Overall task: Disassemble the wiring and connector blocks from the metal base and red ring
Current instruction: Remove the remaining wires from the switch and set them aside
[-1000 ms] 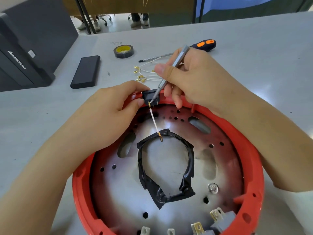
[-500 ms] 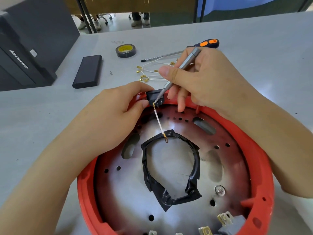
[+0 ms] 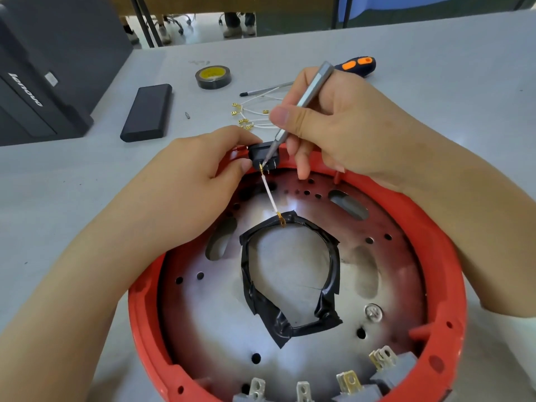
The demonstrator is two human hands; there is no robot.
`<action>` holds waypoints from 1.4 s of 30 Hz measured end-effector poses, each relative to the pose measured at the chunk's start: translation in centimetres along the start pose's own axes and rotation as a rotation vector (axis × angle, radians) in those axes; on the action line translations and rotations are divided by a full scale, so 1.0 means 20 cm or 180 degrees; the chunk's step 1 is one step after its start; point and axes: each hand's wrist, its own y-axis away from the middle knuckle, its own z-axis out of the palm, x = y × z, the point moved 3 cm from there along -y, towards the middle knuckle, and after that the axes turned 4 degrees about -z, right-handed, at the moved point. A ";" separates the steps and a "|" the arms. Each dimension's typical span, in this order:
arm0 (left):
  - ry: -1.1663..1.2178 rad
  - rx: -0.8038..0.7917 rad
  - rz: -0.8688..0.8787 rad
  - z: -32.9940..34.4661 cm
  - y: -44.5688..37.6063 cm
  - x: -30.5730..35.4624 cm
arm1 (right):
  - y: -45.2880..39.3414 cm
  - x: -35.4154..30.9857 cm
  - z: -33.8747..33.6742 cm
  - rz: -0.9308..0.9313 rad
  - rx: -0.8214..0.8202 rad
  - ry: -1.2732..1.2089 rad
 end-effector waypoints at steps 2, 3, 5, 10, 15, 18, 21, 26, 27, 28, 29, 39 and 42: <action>0.0000 -0.0005 0.0003 0.00 0.00 0.00 | 0.00 0.00 0.01 0.0006 -0.0138 0.0221; -0.0009 -0.0004 0.0006 0.00 0.00 0.00 | 0.00 0.00 0.02 0.0003 -0.0224 0.0431; -0.0015 0.0011 0.0009 0.00 0.00 0.00 | 0.00 0.00 0.04 -0.0011 -0.0305 0.0669; -0.0002 -0.0001 -0.0018 0.00 0.00 0.00 | 0.00 0.00 0.00 -0.0130 0.0255 0.0196; -0.0017 0.0011 0.0034 0.00 0.00 0.00 | 0.00 0.01 -0.01 -0.0185 0.0313 0.0136; 0.0000 0.0013 0.0032 0.00 0.00 0.00 | 0.00 0.01 0.00 -0.0131 0.0275 0.0086; 0.0008 0.0019 0.0003 0.00 0.00 0.00 | 0.00 0.01 -0.01 -0.0084 0.0245 -0.0011; -0.0006 0.0025 0.0006 0.00 0.00 -0.01 | 0.00 0.00 -0.01 -0.0038 0.0292 -0.0119; -0.0003 0.0029 0.0008 0.00 0.00 -0.01 | 0.00 0.00 -0.01 -0.0034 0.0281 -0.0125; -0.0001 0.0037 0.0010 0.00 0.00 -0.01 | 0.01 0.00 -0.01 -0.0027 0.0263 -0.0135; 0.0002 0.0042 0.0011 0.00 0.00 -0.01 | 0.01 0.00 -0.01 -0.0017 0.0248 -0.0155; -0.0016 0.0041 0.0027 0.00 0.00 -0.01 | 0.01 0.01 -0.01 0.0037 0.0260 -0.0156; -0.0035 0.0034 0.0031 0.00 0.00 -0.01 | 0.01 0.00 -0.01 0.0055 0.0248 -0.0113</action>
